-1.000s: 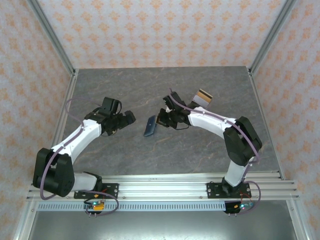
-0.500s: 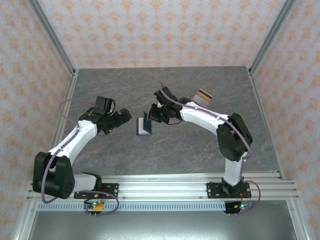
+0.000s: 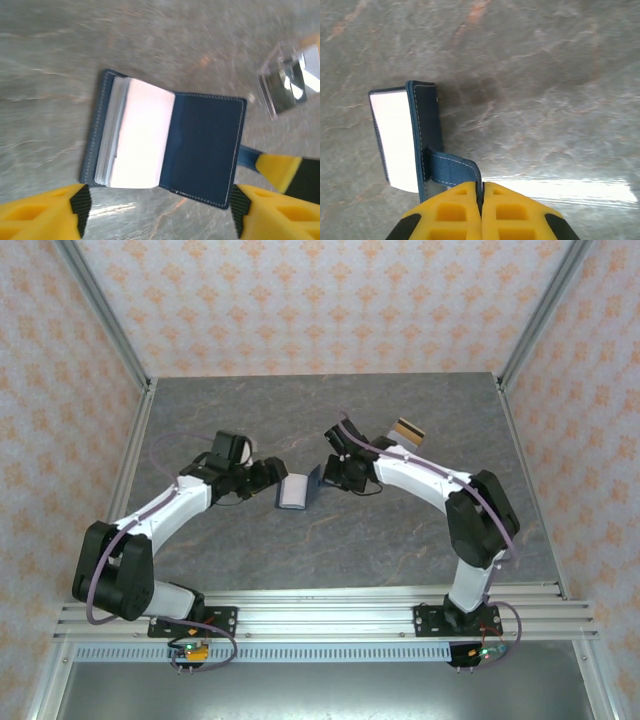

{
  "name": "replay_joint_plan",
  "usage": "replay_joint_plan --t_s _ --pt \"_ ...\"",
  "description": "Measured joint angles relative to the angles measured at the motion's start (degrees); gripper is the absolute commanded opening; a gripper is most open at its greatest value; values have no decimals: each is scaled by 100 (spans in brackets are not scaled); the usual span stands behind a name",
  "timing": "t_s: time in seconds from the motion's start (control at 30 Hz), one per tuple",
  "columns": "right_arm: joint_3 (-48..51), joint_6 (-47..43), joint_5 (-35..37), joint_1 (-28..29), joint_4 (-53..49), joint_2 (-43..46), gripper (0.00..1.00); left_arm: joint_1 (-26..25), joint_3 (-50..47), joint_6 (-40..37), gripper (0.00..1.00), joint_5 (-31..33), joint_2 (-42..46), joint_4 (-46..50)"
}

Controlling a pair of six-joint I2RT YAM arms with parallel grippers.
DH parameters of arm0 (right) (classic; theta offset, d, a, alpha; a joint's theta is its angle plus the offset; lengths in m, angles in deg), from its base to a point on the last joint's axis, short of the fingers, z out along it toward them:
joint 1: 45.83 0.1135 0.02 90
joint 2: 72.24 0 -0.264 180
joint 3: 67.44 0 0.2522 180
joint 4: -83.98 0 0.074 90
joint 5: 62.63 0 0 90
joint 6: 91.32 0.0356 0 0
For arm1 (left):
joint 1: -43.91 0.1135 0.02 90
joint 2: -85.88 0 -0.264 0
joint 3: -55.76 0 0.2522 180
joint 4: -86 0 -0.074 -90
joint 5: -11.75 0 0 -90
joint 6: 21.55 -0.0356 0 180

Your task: Take the credit cards out of the card holder

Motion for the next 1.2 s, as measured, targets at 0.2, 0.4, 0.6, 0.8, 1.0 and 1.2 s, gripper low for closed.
replay_joint_plan --t_s 0.2,0.4,0.6,0.8,1.0,1.2 --pt "236 -166 22 -216 -149 13 6 -645 542 157 44 7 -745 -162" --pt "321 -369 -28 -365 -85 13 6 -1082 1460 127 28 50 -1574 -160" --pt "341 -868 -133 -540 -39 -24 6 -1130 1930 2 13 83 -2304 -151" --pt "247 -1353 -350 -575 -44 -413 9 -1145 2352 -57 11 92 -3145 -122" --pt "214 -1414 -284 -575 -59 -551 25 -1156 2599 -227 7 31 -3589 9" --pt "667 -1069 -15 -575 164 254 33 -1178 2645 -393 6 76 -3604 155"
